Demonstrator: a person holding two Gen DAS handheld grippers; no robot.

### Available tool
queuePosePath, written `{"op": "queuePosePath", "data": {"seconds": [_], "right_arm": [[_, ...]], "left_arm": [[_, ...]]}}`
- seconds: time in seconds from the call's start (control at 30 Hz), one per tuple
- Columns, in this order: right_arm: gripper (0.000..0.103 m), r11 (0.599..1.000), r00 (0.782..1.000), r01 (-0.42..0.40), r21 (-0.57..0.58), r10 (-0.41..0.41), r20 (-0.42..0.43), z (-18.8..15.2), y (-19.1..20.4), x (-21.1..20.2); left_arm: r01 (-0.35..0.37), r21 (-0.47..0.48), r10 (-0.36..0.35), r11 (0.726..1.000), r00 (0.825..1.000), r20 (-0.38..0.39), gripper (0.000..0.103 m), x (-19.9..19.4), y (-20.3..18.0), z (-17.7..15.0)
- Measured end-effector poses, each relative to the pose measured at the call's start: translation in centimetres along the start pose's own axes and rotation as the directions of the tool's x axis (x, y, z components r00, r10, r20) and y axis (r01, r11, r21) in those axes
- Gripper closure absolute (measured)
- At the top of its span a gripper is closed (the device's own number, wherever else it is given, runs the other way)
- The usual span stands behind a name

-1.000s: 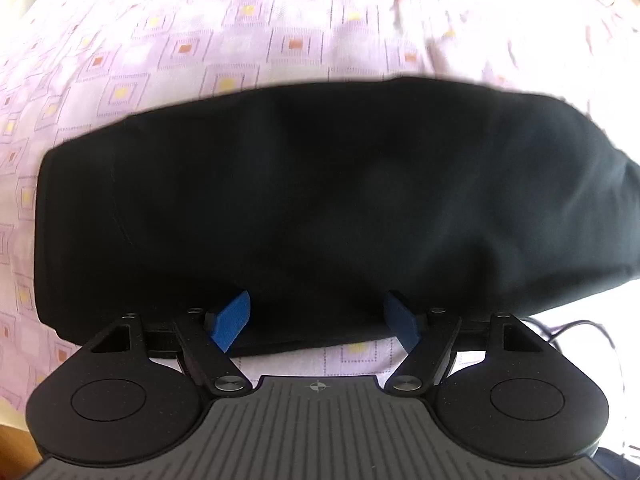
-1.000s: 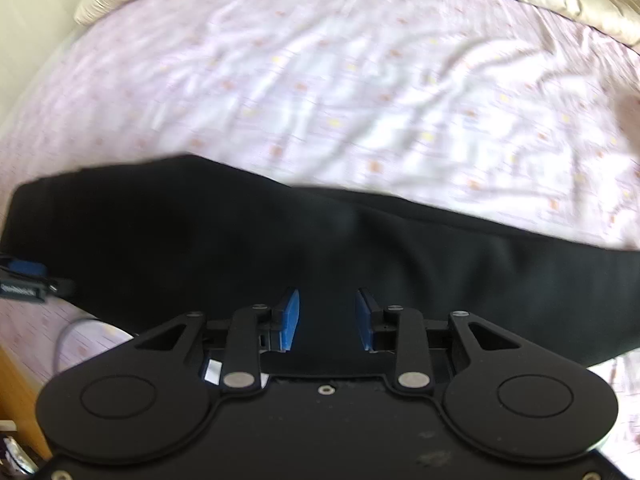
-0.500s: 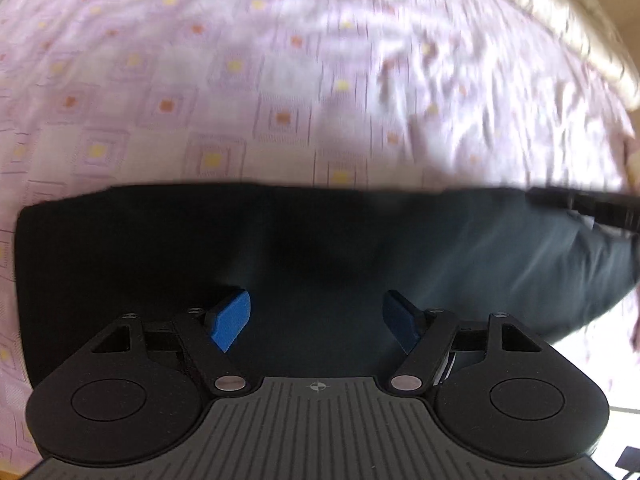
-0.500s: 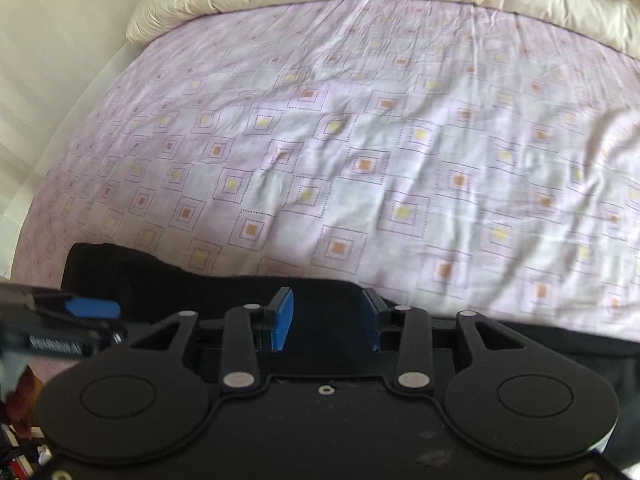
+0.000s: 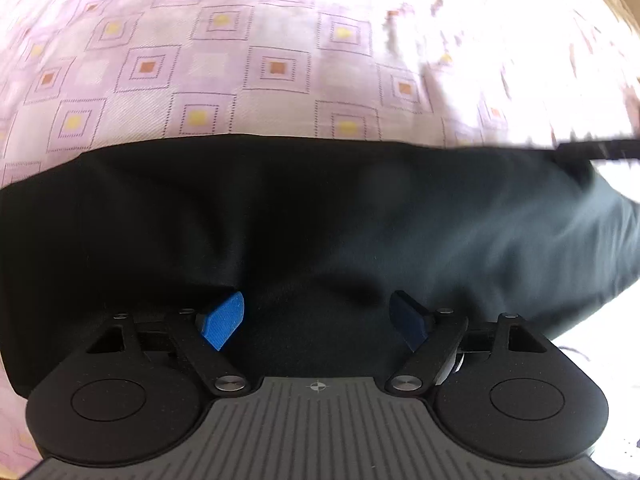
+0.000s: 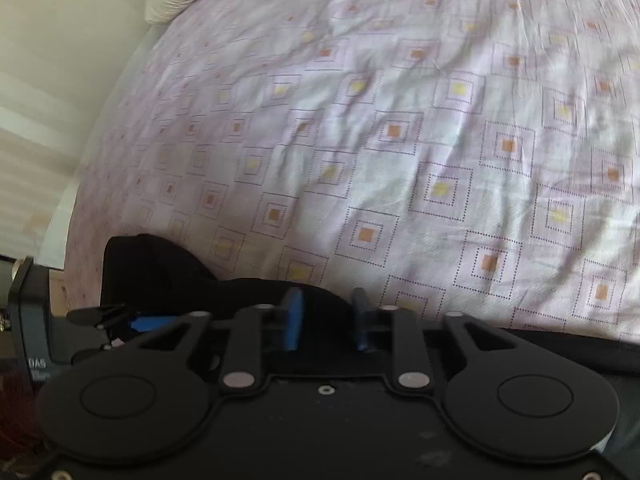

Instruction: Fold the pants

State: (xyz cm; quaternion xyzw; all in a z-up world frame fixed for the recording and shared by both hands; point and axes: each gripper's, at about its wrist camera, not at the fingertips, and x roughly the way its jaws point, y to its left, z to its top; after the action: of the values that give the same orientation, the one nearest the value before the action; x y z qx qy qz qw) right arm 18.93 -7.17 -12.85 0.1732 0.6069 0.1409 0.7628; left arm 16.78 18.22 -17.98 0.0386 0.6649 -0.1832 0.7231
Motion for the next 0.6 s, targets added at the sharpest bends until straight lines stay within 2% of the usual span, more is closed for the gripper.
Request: {"op": "queuePosePath", "data": {"seconds": [0.17, 0.27, 0.33, 0.47, 0.6], "right_arm": [[0.097, 0.990, 0.999, 0.006, -0.139, 0.000, 0.044, -4.6, 2.9, -2.2], [0.098, 0.984, 0.998, 0.037, -0.175, -0.030, 0.048, -7.2, 3.7, -2.0], [0.098, 0.985, 0.998, 0.047, -0.166, -0.040, 0.042, -8.3, 3.6, -1.5], [0.098, 0.987, 0.997, 0.072, -0.146, -0.065, 0.053, -9.7, 3.3, -0.6], [0.098, 0.982, 0.994, 0.096, -0.160, -0.087, 0.063, -9.8, 3.3, 0.1]], "left_arm": [[0.056, -0.123, -0.054, 0.991, 0.998, 0.018, 0.024, -0.4, 1.8, 0.2], [0.089, -0.177, -0.083, 0.980, 0.996, 0.041, 0.026, -1.1, 2.7, 0.1], [0.096, -0.201, -0.086, 0.975, 0.995, 0.057, 0.032, -2.2, 2.9, 0.0], [0.134, -0.186, -0.106, 0.973, 0.982, 0.153, 0.032, -5.9, 1.7, 0.6], [0.172, -0.144, -0.140, 0.974, 0.967, 0.212, 0.032, -7.8, -0.9, 3.1]]}}
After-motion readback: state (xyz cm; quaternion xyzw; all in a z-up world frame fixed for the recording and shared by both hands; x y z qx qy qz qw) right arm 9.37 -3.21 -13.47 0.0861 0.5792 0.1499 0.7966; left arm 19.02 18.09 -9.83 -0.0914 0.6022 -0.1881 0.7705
